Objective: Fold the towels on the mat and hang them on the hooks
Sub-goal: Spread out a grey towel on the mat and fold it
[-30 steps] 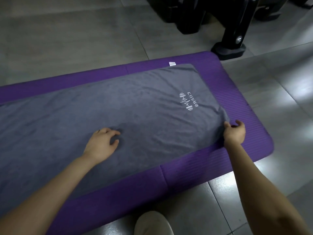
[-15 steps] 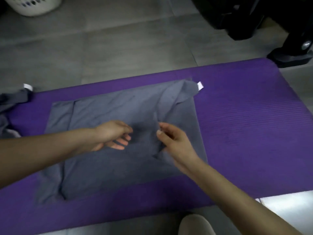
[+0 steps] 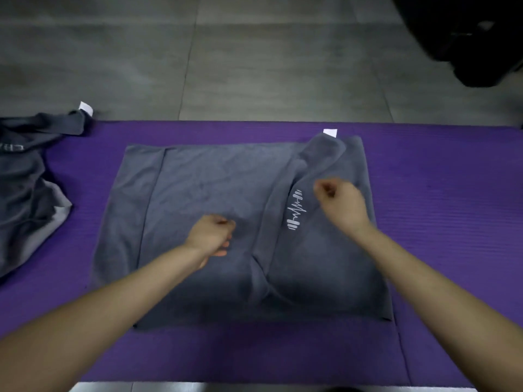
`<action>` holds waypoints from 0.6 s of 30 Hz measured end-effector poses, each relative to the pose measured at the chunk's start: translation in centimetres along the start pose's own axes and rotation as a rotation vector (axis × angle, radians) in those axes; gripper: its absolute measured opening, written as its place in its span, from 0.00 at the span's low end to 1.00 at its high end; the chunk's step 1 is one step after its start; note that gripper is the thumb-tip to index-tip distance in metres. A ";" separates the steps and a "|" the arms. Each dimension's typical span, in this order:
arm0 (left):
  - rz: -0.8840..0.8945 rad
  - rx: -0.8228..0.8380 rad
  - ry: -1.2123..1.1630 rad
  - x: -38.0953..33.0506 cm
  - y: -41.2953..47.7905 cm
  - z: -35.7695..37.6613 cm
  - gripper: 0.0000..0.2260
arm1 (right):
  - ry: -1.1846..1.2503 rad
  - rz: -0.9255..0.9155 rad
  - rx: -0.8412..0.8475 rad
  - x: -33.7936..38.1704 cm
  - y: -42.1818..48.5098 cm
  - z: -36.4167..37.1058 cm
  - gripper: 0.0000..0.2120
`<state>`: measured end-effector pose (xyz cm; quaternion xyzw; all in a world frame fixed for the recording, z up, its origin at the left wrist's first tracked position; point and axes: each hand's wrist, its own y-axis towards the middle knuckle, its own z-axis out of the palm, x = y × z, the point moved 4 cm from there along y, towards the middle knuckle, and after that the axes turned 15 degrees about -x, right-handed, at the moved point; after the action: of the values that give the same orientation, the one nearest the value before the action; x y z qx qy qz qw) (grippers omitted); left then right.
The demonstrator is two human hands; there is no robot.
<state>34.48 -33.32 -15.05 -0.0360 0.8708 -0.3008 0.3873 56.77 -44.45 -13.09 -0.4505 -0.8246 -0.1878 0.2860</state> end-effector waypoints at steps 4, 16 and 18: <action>-0.022 -0.003 -0.075 0.1 1.1 2.6 0.10 | -0.150 -0.157 -0.252 1.6 7.3 1.7 0.18; -0.168 0.089 -0.171 1.9 1.4 4.7 0.08 | -0.072 -0.269 -0.259 -3.7 4.5 0.6 0.08; -0.166 0.089 -0.147 2.1 1.2 4.6 0.08 | -0.041 -0.323 -0.150 -6.6 0.6 0.0 0.10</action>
<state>36.47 -35.25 -19.50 -0.1125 0.8199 -0.3665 0.4251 60.10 -48.30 -17.27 -0.3361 -0.8755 -0.2833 0.2009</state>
